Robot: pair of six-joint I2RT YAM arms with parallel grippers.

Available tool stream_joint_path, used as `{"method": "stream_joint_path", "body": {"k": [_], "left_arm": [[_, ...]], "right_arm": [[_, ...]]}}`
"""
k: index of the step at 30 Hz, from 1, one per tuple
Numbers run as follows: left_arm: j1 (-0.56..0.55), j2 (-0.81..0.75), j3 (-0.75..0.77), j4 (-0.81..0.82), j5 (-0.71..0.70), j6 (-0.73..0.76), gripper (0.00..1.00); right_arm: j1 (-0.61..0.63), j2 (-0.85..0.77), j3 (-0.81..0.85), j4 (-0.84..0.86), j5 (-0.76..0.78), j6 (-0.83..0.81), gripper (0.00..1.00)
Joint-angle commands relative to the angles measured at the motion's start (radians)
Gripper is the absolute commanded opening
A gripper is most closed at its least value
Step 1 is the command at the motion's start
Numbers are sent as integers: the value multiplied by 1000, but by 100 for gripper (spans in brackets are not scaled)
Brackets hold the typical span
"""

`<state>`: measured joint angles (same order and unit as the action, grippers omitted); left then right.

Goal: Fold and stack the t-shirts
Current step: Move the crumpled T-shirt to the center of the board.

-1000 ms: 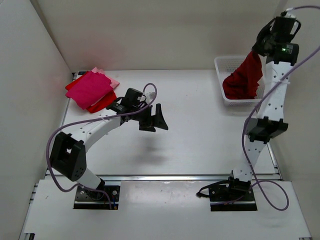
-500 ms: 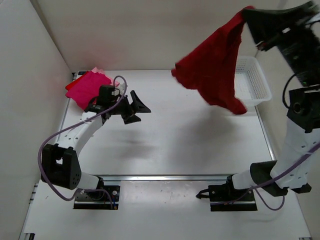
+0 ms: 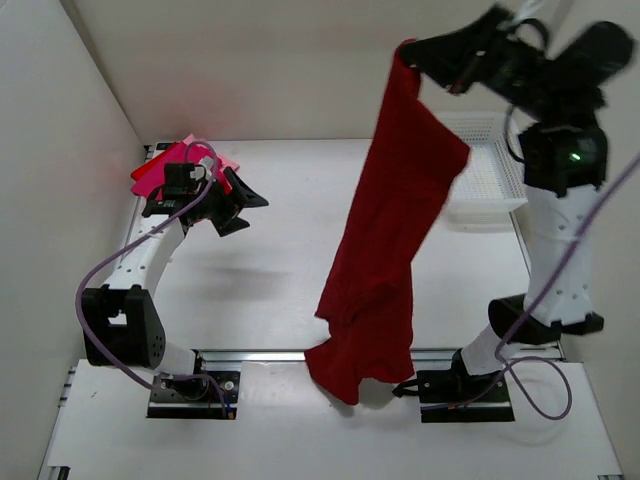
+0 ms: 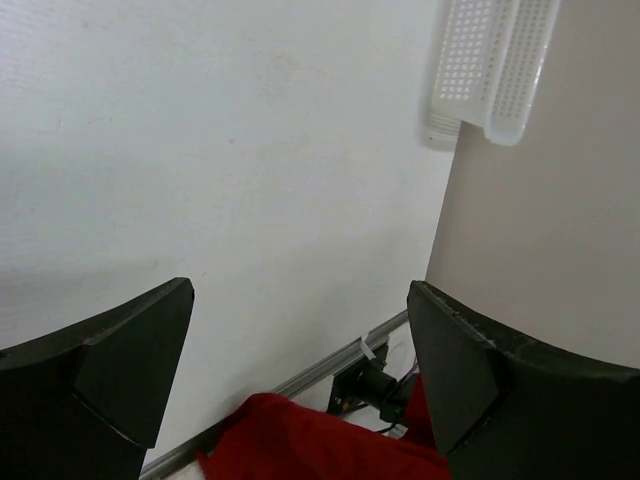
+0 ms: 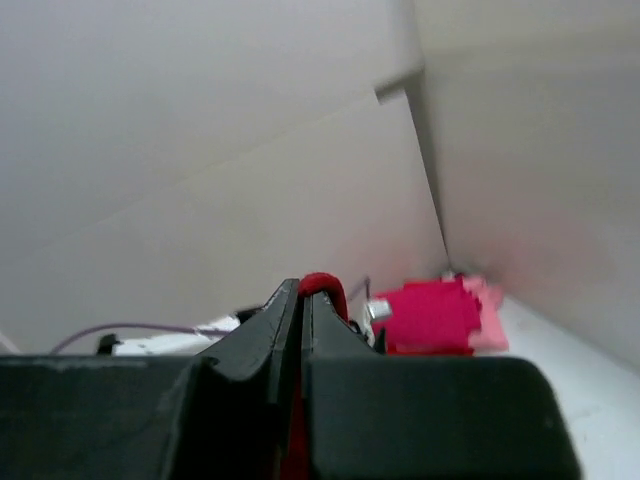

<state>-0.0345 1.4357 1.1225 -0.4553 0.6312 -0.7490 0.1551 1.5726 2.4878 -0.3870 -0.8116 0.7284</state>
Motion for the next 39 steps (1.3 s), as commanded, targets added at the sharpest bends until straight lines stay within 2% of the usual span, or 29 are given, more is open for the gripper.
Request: {"method": "stream_joint_path", "body": {"k": [1,3,6,8,12,15,17,19,24,29,30,31,32,33,34,36,37,38,39], "left_arm": [[-36,-32,8,-34,-49,60,99],[-74,-32,40,-92,-99,97,99],[-146,-41,33,-97,-125,115,99],[-215,-76,-50,-56,-122,96,99],[-229,-158,-216,52,-122,69,99],[-252,-172,-198,-14,-238,149,99],[-316,-149,-172,-34,-292,194,99],[-346,-126,-171,0,-326,204,99],[-260,-32,-254,66,-243,158,98],[-258,-4,-267,125,-257,134,99],[-275,15,-257,127,-254,131,87],[-294,40,-253,124,-252,131,67],[-306,57,-235,89,-269,140,19],[-314,69,-221,73,-278,140,3],[-336,75,-217,66,-275,151,0],[-355,66,-227,37,-275,166,2],[-378,55,-248,15,-275,174,8],[-390,36,-251,-2,-274,177,23],[-398,31,-280,-5,-275,177,32]], "right_arm": [[93,136,-11,-277,199,-213,0],[127,226,38,-407,294,-271,0],[107,452,322,-528,344,-264,0],[65,487,269,-504,333,-230,0],[49,547,327,-555,394,-248,0],[37,544,330,-582,374,-259,0],[35,538,333,-599,367,-285,0],[49,541,336,-641,403,-313,0],[-15,602,332,-613,303,-245,0],[9,538,330,-628,354,-303,0],[5,534,335,-642,344,-307,0],[1,534,332,-650,341,-310,0],[-6,537,336,-664,335,-313,0],[-2,543,336,-671,339,-313,0],[0,552,329,-667,335,-302,0],[-9,563,326,-644,319,-278,0],[-3,576,335,-633,322,-274,0],[1,587,333,-616,325,-267,0],[-2,592,326,-607,325,-258,0]]}}
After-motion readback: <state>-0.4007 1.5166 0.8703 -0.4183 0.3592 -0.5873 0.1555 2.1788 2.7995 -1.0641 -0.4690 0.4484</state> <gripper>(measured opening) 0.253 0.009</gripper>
